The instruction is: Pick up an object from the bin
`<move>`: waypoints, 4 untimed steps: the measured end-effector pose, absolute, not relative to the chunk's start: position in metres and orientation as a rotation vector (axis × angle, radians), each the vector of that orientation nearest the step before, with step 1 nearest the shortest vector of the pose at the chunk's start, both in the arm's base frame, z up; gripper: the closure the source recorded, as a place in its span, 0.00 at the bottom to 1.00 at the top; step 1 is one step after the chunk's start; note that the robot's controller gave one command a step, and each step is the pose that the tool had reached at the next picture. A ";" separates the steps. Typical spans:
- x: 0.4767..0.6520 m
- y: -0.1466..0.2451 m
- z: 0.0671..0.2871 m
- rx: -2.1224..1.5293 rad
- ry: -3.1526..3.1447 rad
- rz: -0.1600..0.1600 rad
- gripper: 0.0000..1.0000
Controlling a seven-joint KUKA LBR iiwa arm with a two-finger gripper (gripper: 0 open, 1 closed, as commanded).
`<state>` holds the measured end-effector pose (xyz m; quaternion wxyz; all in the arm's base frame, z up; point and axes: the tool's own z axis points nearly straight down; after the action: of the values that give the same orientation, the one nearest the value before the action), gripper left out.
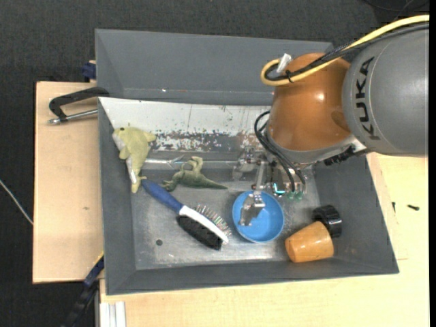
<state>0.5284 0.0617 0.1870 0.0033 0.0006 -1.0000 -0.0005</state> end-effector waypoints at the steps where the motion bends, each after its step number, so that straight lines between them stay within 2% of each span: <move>1: 0.556 -0.022 0.071 -0.136 -3.145 -0.006 0.00; 4: 0.559 -0.018 0.075 -0.135 -3.144 -0.003 0.00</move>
Offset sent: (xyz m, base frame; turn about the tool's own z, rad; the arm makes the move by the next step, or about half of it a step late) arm 0.0244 -0.0828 -0.1170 0.0823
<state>0.5593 -0.0182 0.0752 -0.0029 -0.0430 -0.9991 -0.0009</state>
